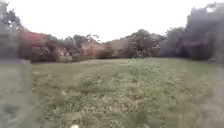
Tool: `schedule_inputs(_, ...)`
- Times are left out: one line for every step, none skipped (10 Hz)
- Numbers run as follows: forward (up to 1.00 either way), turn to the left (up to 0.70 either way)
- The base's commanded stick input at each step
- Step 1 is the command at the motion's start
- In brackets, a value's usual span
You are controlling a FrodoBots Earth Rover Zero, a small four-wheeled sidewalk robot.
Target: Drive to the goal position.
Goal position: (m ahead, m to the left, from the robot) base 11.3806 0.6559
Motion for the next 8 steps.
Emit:
schedule_inputs(1.0,0.0)
schedule_inputs(1.0,0.0)
schedule_inputs(1.0,0.0)
schedule_inputs(1.0,0.0)
schedule_inputs(1.0,0.0)
schedule_inputs(1.0,0.0)
schedule_inputs(1.0,0.0)
schedule_inputs(1.0,0.0)
